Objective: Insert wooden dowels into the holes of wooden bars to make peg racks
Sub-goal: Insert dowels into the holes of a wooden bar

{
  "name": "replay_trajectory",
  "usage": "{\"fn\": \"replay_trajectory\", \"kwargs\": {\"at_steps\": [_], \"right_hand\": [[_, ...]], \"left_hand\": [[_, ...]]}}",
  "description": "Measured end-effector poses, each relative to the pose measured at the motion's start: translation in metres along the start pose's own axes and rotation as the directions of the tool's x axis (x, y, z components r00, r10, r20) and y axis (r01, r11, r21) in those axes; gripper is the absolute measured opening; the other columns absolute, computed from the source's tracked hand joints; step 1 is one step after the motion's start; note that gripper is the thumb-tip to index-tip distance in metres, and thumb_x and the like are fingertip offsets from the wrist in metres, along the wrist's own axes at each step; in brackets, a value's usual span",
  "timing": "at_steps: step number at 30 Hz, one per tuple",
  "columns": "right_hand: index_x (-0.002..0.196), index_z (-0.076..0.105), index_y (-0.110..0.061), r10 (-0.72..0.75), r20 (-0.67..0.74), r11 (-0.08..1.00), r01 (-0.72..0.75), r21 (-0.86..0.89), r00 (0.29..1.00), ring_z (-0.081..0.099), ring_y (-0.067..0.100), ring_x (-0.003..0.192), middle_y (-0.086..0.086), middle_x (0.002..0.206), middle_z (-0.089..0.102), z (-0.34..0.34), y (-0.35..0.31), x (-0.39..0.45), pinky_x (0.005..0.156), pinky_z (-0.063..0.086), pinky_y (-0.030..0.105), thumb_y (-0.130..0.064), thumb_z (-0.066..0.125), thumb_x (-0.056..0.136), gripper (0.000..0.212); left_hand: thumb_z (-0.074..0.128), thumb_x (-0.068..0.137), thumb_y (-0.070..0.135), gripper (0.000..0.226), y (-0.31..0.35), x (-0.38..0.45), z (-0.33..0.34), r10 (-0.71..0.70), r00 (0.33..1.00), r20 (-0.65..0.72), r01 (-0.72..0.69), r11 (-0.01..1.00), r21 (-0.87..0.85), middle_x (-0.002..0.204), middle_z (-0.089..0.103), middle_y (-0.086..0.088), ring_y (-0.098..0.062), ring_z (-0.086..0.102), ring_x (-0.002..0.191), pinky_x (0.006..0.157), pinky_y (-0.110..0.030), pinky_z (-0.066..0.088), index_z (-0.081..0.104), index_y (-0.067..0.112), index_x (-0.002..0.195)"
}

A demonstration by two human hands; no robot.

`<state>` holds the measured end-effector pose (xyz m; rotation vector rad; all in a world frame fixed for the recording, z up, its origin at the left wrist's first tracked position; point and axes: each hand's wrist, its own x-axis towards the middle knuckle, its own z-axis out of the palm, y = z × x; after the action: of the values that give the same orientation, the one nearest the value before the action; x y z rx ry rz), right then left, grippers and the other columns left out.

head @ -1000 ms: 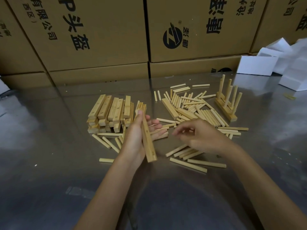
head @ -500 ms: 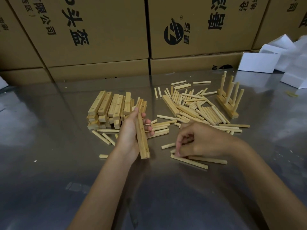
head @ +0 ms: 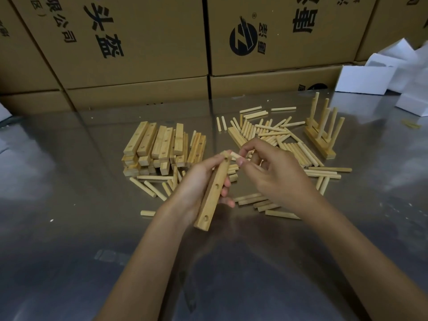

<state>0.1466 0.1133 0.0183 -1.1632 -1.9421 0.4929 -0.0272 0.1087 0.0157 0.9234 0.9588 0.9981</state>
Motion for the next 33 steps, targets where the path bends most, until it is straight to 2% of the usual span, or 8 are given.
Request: {"fn": "replay_trajectory", "kwargs": {"at_steps": [2, 7, 14, 20, 23, 25, 30, 33], "right_hand": [[0.098, 0.062, -0.034, -0.084, -0.041, 0.982, 0.076, -0.174, 0.996, 0.053, 0.004, 0.060, -0.015, 0.071, 0.056, 0.000, 0.001, -0.001, 0.053, 0.036, 0.027, -0.034, 0.063, 0.093, 0.006], [0.095, 0.067, -0.030, -0.154, -0.078, 0.960, 0.131, -0.249, 0.985, 0.059, 0.005, 0.070, -0.019, 0.083, 0.057, 0.000, 0.001, -0.001, 0.060, 0.043, 0.028, -0.029, 0.067, 0.088, 0.007], [0.090, 0.070, -0.023, -0.121, -0.095, 0.989, 0.112, -0.097, 0.988, 0.060, 0.018, 0.065, -0.008, 0.072, 0.064, 0.001, 0.001, -0.001, 0.062, 0.051, 0.041, -0.022, 0.066, 0.090, 0.004], [0.085, 0.074, -0.016, 0.070, -0.097, 0.975, -0.047, 0.217, 0.993, 0.060, 0.024, 0.070, 0.009, 0.071, 0.066, 0.006, 0.000, 0.000, 0.072, 0.052, 0.047, -0.018, 0.068, 0.092, 0.009], [0.084, 0.076, -0.017, 0.169, -0.012, 0.909, -0.151, 0.388, 0.986, 0.055, 0.002, 0.057, -0.007, 0.059, 0.062, 0.003, 0.004, 0.002, 0.057, 0.047, 0.019, -0.018, 0.069, 0.092, 0.011], [0.083, 0.078, -0.016, 0.268, 0.068, 0.823, -0.265, 0.502, 0.961, 0.048, -0.001, 0.049, -0.008, 0.055, 0.056, 0.001, 0.007, 0.003, 0.048, 0.038, 0.009, -0.021, 0.069, 0.092, 0.013], [0.088, 0.079, -0.012, 0.364, 0.244, 0.713, -0.438, 0.547, 0.899, 0.028, 0.007, 0.040, 0.000, 0.055, 0.047, -0.002, 0.010, 0.004, 0.036, 0.021, 0.020, -0.031, 0.062, 0.097, 0.027], [0.090, 0.073, -0.005, 0.442, 0.387, 0.538, -0.585, 0.607, 0.809, 0.023, 0.006, 0.036, -0.004, 0.048, 0.036, -0.003, 0.011, 0.005, 0.032, 0.020, 0.018, -0.030, 0.054, 0.101, 0.033]], "left_hand": [[0.044, 0.105, 0.031, 0.034, -0.002, 0.000, 0.002, 0.019, 0.999, 0.040, -0.020, 1.000, 0.023, 0.066, 0.054, -0.005, -0.014, 0.051, 0.054, 0.051, -0.033, 0.056, 0.059, 0.022, 0.134], [0.048, 0.104, 0.030, 0.036, -0.007, 0.003, 0.001, 0.079, 0.996, 0.044, -0.083, 0.991, 0.100, 0.069, 0.053, -0.006, -0.015, 0.051, 0.055, 0.050, -0.033, 0.054, 0.058, 0.028, 0.138], [0.046, 0.104, 0.031, 0.037, -0.010, 0.004, 0.002, 0.169, 0.983, 0.077, -0.181, 0.965, 0.189, 0.072, 0.050, -0.008, -0.017, 0.051, 0.059, 0.052, -0.036, 0.053, 0.055, 0.037, 0.140], [0.047, 0.104, 0.034, 0.038, -0.008, 0.003, 0.003, 0.229, 0.971, 0.063, -0.237, 0.923, 0.303, 0.074, 0.049, -0.008, -0.016, 0.050, 0.059, 0.050, -0.033, 0.050, 0.052, 0.045, 0.140], [0.048, 0.104, 0.037, 0.038, -0.008, 0.002, 0.004, 0.227, 0.971, 0.073, -0.238, 0.907, 0.347, 0.071, 0.050, -0.004, -0.015, 0.050, 0.058, 0.047, -0.031, 0.046, 0.049, 0.054, 0.138], [0.047, 0.104, 0.039, 0.038, -0.007, 0.002, 0.003, 0.220, 0.973, 0.066, -0.229, 0.892, 0.389, 0.066, 0.051, 0.002, -0.012, 0.050, 0.057, 0.046, -0.029, 0.043, 0.047, 0.060, 0.135], [0.044, 0.105, 0.040, 0.038, -0.007, 0.000, 0.003, 0.223, 0.973, 0.067, -0.228, 0.856, 0.464, 0.061, 0.054, 0.015, 0.000, 0.049, 0.053, 0.049, -0.018, 0.040, 0.046, 0.060, 0.136], [0.044, 0.105, 0.039, 0.038, -0.007, -0.003, 0.006, 0.209, 0.975, 0.078, -0.221, 0.856, 0.468, 0.060, 0.052, 0.012, 0.001, 0.047, 0.051, 0.047, -0.016, 0.038, 0.046, 0.058, 0.138]]}}
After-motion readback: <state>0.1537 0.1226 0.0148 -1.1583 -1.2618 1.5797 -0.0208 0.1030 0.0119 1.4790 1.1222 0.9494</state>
